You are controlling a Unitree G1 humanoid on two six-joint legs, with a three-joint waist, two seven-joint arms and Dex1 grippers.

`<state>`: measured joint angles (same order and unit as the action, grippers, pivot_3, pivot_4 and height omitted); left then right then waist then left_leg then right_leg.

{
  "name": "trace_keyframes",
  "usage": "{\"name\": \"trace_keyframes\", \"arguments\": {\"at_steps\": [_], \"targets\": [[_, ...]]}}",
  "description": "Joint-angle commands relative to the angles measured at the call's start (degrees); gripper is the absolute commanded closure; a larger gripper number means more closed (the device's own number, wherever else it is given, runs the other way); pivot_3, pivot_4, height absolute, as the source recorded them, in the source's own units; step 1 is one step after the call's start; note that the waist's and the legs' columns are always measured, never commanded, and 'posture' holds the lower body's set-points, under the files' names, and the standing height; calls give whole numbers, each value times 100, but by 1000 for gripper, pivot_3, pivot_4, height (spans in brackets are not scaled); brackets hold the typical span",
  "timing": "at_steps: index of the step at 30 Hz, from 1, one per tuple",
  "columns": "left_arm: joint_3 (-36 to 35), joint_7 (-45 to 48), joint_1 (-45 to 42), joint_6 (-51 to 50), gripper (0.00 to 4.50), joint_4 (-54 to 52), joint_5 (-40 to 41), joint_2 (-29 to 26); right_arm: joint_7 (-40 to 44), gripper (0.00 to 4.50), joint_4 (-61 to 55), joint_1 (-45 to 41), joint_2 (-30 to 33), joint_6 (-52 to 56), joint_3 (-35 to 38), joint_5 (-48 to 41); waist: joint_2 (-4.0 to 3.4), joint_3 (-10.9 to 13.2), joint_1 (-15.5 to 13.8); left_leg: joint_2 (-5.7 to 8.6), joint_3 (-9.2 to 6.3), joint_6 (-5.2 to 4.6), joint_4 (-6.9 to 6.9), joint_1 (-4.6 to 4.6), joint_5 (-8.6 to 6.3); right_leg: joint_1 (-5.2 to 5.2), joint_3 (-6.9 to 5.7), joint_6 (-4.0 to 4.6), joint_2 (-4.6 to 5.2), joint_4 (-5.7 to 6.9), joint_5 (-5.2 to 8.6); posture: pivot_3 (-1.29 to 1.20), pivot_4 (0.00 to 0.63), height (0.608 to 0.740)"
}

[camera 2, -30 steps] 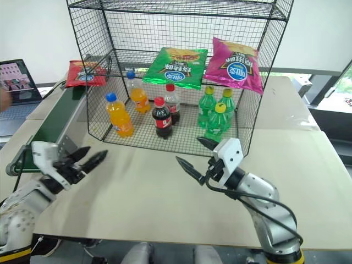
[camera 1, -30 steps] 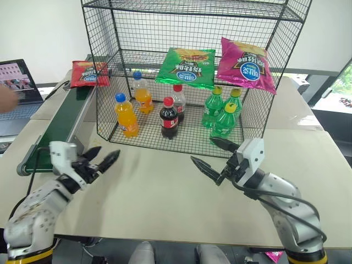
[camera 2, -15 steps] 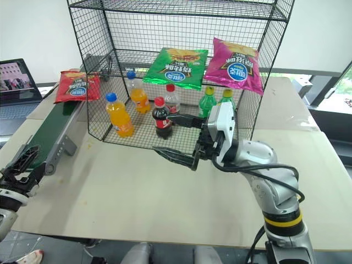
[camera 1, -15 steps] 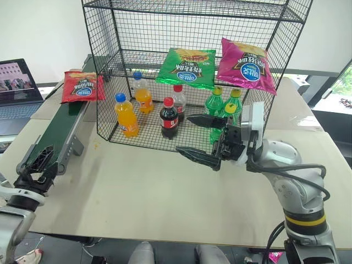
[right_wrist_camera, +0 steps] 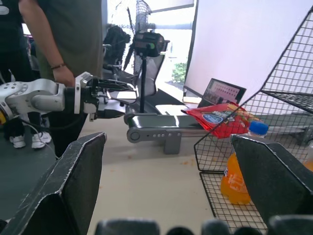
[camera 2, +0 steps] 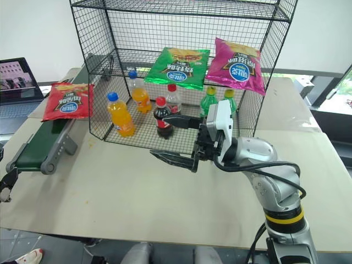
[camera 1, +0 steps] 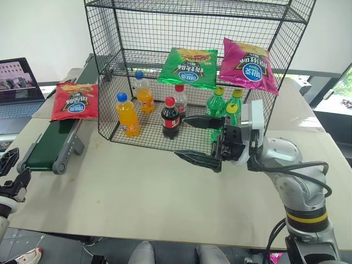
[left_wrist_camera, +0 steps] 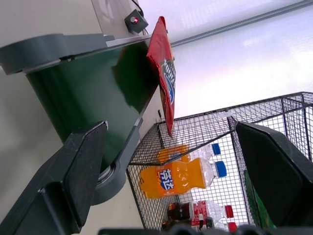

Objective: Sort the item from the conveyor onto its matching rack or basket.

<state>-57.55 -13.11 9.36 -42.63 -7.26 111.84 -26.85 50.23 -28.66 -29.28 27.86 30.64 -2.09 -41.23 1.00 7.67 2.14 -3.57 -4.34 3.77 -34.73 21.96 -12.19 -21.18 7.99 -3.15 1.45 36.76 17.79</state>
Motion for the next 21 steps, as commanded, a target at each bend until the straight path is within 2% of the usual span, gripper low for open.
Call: {"name": "trace_keyframes", "arguments": {"at_steps": [1, 11, 21], "targets": [[-4, -108, 128, 116, 37, -352, 116, 136, 160, 0, -140, -226, 60, 22, 40, -230, 1, 0, 6, -1, 0, 0, 0, 0, 0, 0, 0, 0, -1, 0, 0, 0, 150, 740], [343, -166, 328, 484, 37, -590, 116, 243, 839, 0, 259, -172, 103, -416, -69, -54, 3, -1, -10, 0, 0, 0, 1, 1, 0, 0, 0, 2, 0, -5, 1, 0, 150, 740], [504, -120, 403, 575, 37, -623, 116, 143, 858, 0, 214, -75, 102, -484, -46, -24, 3, -1, 1, -1, 0, 0, 4, 1, 0, -1, 0, 3, -1, -6, 1, 0, 150, 740]]}}
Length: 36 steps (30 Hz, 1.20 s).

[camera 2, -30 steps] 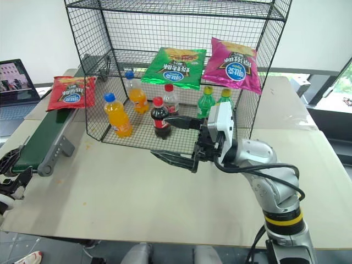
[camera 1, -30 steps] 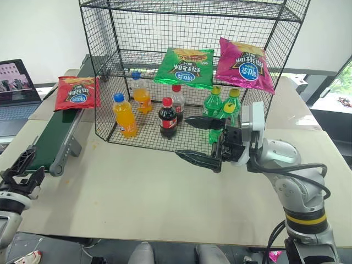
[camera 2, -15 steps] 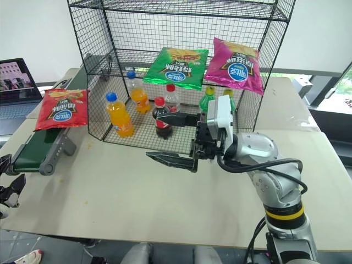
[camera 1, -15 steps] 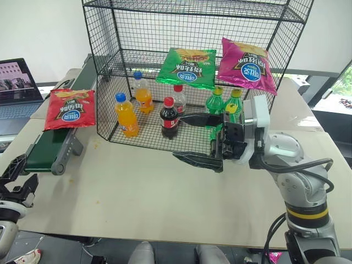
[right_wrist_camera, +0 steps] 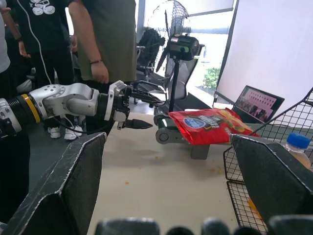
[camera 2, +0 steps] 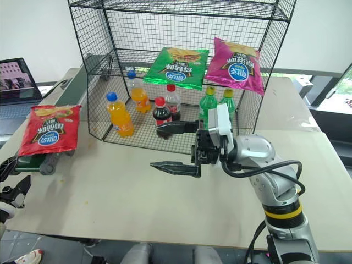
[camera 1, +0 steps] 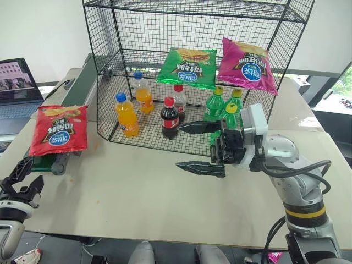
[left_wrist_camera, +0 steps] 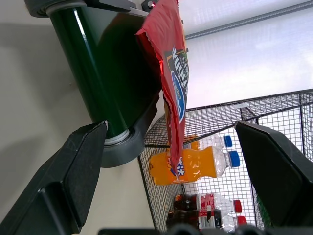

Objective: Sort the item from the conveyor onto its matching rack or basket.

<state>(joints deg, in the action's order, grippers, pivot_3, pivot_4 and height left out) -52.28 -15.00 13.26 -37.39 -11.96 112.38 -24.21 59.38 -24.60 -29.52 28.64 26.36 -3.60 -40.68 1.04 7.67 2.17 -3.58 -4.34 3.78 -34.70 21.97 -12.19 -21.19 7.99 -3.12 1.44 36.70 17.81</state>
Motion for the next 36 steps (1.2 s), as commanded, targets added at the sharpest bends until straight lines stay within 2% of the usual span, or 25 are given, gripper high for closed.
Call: {"name": "trace_keyframes", "arguments": {"at_steps": [1, 11, 14, 15, 16, 17, 19, 23, 29, 36], "targets": [[-18, 77, 7, 51, 37, -125, 62, -141, -88, 0, -209, -83, 22, -21, 110, -99, 0, 0, -7, 0, 0, 0, 0, 0, 0, 0, 0, 0, 0, 0, 0, 0, 150, 740], [43, 356, 123, 23, 37, 144, -26, -351, -322, 0, -262, -328, 21, 189, 76, -185, 1, 2, 4, -1, 0, 1, 5, 1, 0, -3, 0, 2, 0, -4, 1, 0, 150, 740], [19, 439, 156, 50, 711, 242, -92, -405, -349, 0, -244, -340, 9, 200, 54, -175, 0, 2, -2, 0, 0, 1, 5, 3, 0, -5, 0, 3, 1, -6, 2, 0, 150, 740], [10, 466, 166, 50, 1228, 246, -85, -415, -353, 0, -237, -339, 7, 195, 45, -170, 0, 2, -1, 0, 0, 1, 7, 2, 0, -5, 0, 3, 1, -6, 2, 0, 150, 740], [5, 489, 174, 46, 1452, 244, -79, -427, -355, 0, -227, -339, 4, 189, 38, -165, 0, 3, 2, 0, 0, 1, 7, 2, 0, -5, 0, 3, 1, -6, 2, 0, 150, 740], [-5, 514, 186, 39, 1970, 250, -77, -440, -357, 0, -222, -333, -1, 181, 31, -159, 2, 3, 3, -1, 0, 1, 7, 2, 0, -5, 0, 4, 0, -6, 2, 0, 150, 740], [-22, 562, 202, 27, 2694, 289, -87, -473, -346, 0, -198, -311, -15, 145, 16, -133, 2, 4, 3, -1, 0, 1, 8, 3, -1, -6, 0, 4, 1, -7, 3, 0, 150, 740], [-86, 638, 211, 48, 4436, 304, -73, -570, -323, 0, -148, -257, -26, 66, 13, -74, 2, 4, 4, -1, 1, 2, 10, 2, -1, -7, 0, 5, 0, -8, 3, 0, 150, 740], [-297, 730, -58, -52, 4436, -33, 62, -944, -507, 0, -205, -173, -24, 90, 127, -55, 15, 11, -11, -2, 1, 3, 13, 2, 0, -8, -1, 8, 0, -9, 5, 0, 150, 740], [-95, 1278, -1102, -797, 4436, -639, 62, -1747, -1407, 0, -377, -151, -50, 218, 388, 42, 17, 13, -28, 0, 2, 10, 23, 4, 3, -10, -1, 7, 2, -16, 5, 0, 150, 740]]}}
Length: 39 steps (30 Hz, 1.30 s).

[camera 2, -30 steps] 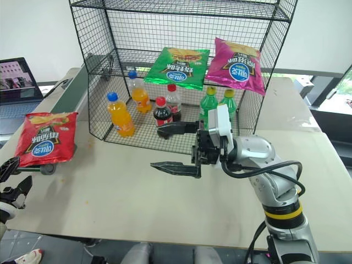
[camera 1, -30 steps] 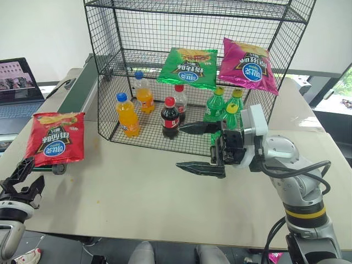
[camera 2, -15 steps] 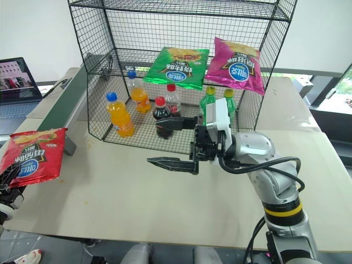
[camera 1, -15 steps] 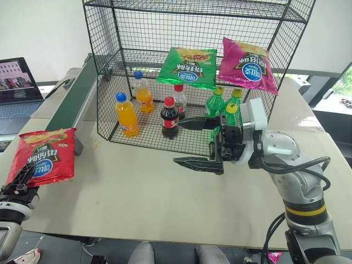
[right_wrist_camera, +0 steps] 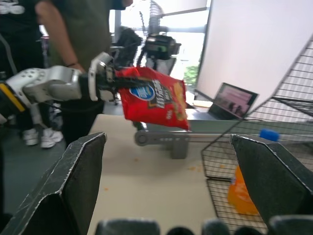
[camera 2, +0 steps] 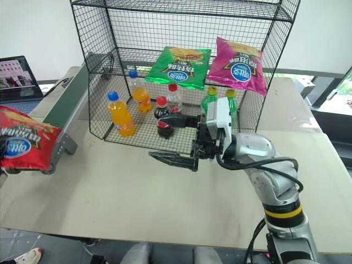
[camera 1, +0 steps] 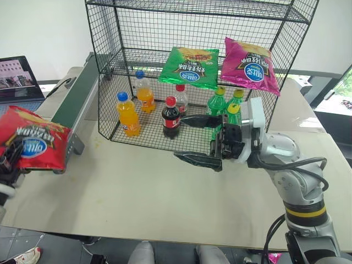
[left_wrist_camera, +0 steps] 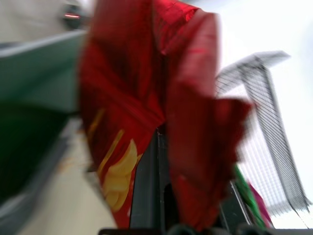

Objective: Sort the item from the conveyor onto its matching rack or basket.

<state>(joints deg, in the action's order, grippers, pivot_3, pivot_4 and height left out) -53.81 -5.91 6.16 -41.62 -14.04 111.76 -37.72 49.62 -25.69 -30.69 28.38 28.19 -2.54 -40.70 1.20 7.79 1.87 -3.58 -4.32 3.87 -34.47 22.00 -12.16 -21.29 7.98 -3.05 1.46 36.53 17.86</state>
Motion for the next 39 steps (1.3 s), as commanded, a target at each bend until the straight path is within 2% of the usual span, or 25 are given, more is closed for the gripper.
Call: {"name": "trace_keyframes", "arguments": {"at_steps": [1, 5, 9, 15, 20, 27, 35, 39], "targets": [[163, 471, -608, -527, 4436, -457, 124, -534, -590, 0, -313, -31, -30, 67, 329, 47, 0, 1, -2, 0, 0, 1, 5, 0, 1, -1, 0, 0, 0, -2, 0, 0, 150, 740], [652, 755, -1541, -996, 4436, -270, 124, -925, -974, 0, -554, 24, 6, 169, 451, 3, -6, 4, 7, -1, -1, 8, 28, -2, 6, -4, -1, 1, -1, -19, -1, 0, 150, 740], [1350, 902, -2627, -1334, 4436, -59, 124, -1038, -1342, 0, -797, 55, -29, 198, 601, -39, -7, 5, 14, 0, -2, 7, 38, 2, 6, -3, -5, 1, -1, -31, -2, 0, 150, 740], [2119, 707, -4381, -1569, 4436, 845, 124, -549, -1790, 0, -1135, 109, -124, -90, 732, 287, -7, 5, 19, 1, -5, 7, 40, 2, 8, 1, -8, -1, 0, -31, -4, 0, 150, 740], [2404, 723, -4529, -1654, 4436, 1920, 117, -161, -2076, 0, -1364, 314, -121, -140, 787, 455, -13, 3, 52, 1, -5, 6, 40, -2, 9, 2, -8, -2, -1, -26, -5, 0, 150, 740], [2480, 828, -4969, -1220, 4436, 3353, -474, 299, -2282, 0, -1605, 523, -41, -132, 838, 524, -11, 4, 23, 3, -10, 19, 39, 2, 17, 0, -13, -2, 0, -23, -7, 0, 150, 740], [2180, 196, -5523, -733, 4436, 3730, -645, 715, -2381, 0, -1685, 468, -12, -177, 860, 639, -11, 4, -84, 4, -20, 23, 37, 9, 20, 3, -27, -2, 2, -28, -9, 0, 150, 740], [2427, 104, -5922, -218, 4436, 3544, -1379, 1203, -2536, 0, -1525, 113, -127, -407, 722, 1020, -10, 4, -126, 4, -22, 28, 32, 11, 24, 3, -31, -2, 1, -25, -12, 0, 150, 740]]}}
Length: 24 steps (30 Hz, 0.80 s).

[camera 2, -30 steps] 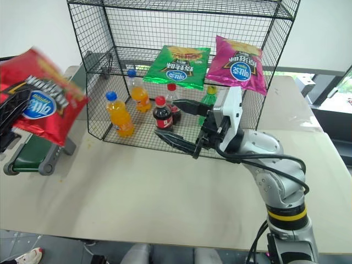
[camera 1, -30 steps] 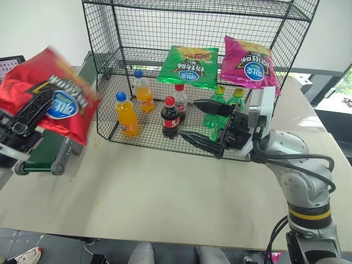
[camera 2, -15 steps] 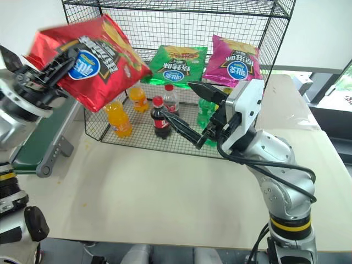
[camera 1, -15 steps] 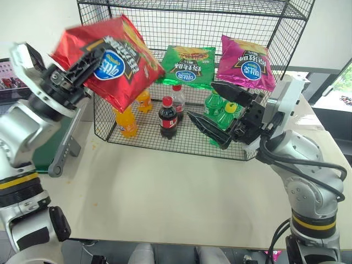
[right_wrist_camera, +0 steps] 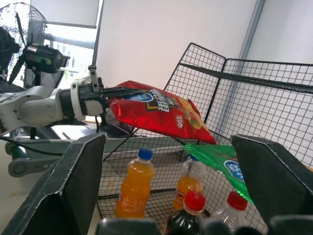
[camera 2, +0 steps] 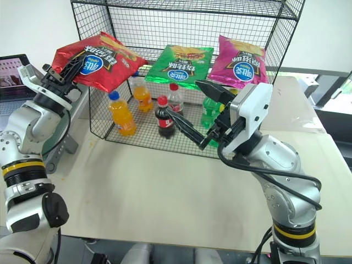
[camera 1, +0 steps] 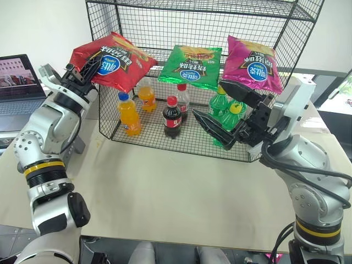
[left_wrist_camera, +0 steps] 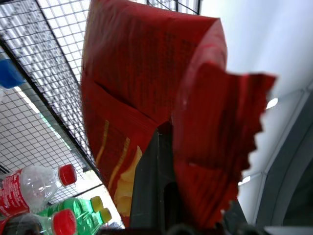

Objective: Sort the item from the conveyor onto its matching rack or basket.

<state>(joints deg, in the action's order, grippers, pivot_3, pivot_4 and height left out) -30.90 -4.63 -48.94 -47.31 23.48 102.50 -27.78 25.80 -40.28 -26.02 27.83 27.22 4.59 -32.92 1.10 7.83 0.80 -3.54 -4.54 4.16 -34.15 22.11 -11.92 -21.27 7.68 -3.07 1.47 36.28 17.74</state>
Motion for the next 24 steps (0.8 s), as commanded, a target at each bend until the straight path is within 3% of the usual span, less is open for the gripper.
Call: {"name": "trace_keyframes", "arguments": {"at_steps": [1, 10, 17, 20, 24], "targets": [[171, -2, -502, 447, 4436, -198, -627, 319, -178, 0, -24, -434, -104, -327, -26, 295, 0, 0, -33, 1, -2, 2, -3, 3, 3, 0, -3, -2, 1, 0, -2, 0, 150, 740], [39, -1, -1187, 1066, 4436, 316, -1484, 1158, -200, 0, 143, -624, -300, -406, -200, 589, 1, -1, -11, 2, -4, 2, -5, 7, 6, 4, -6, -3, 1, -7, -7, 0, 150, 740], [-203, 30, -1540, 1330, 4436, 717, -1925, 1303, -158, 0, 175, -608, -307, -416, -193, 623, 1, -1, -8, 3, -5, 0, -6, 7, 8, 4, -6, -4, 1, -5, -7, 0, 150, 740], [-305, 143, -1669, 1258, 3680, 837, -2013, 1272, -123, 0, 195, -578, -320, -426, -212, 630, 1, -1, -7, 3, -5, 0, -6, 6, 8, 4, -6, -4, 1, -5, -7, 0, 150, 740], [-428, 196, -1683, 1025, 1872, 886, -2008, 1179, -97, 0, 203, -522, -354, -438, -227, 646, 1, -1, -7, 3, -5, 0, -6, 7, 9, 4, -6, -4, 1, -4, -7, 0, 150, 740]]}}
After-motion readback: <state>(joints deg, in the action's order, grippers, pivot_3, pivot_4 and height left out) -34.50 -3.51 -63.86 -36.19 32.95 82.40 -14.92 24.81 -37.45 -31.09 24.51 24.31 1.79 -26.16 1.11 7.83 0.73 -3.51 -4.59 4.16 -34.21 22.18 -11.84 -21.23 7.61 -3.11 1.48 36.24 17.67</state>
